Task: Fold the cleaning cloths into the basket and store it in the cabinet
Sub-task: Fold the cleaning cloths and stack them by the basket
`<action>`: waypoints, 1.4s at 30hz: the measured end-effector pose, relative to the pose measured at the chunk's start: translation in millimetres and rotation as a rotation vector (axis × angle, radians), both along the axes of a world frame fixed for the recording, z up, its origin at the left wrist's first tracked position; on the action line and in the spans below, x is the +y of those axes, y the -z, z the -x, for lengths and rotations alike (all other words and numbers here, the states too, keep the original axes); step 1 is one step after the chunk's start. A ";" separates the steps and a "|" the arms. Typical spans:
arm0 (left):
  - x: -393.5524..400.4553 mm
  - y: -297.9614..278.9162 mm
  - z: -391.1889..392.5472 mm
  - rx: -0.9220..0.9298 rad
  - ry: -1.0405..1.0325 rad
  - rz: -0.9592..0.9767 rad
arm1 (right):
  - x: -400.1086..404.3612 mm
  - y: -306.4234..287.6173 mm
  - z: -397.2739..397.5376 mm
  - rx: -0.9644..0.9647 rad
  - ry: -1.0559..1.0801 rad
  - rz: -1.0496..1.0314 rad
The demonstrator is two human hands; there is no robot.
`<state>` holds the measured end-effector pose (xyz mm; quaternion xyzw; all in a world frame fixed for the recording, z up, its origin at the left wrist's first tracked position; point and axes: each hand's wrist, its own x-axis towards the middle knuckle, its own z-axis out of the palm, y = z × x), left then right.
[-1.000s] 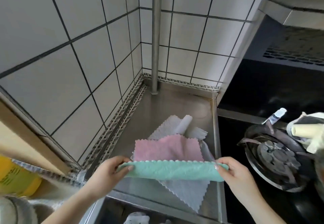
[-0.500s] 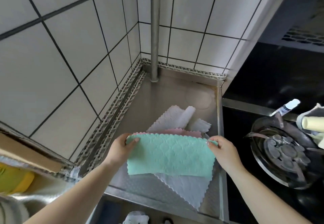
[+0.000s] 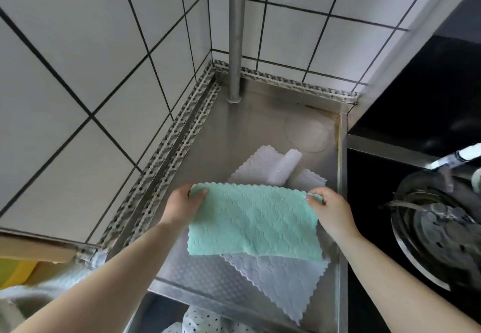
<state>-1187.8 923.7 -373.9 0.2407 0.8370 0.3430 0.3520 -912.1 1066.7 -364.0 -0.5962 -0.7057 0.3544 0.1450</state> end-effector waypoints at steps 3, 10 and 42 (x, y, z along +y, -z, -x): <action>1.4 11.3 4.9 0.032 0.048 0.078 | 2.3 8.9 1.3 0.001 -0.004 0.029; -18.4 2.8 -10.7 0.429 0.117 -0.145 | -15.3 -10.5 13.1 0.052 0.037 -0.219; -50.9 41.8 -46.2 0.796 0.611 0.115 | -46.8 36.5 14.2 -0.198 -0.428 -0.533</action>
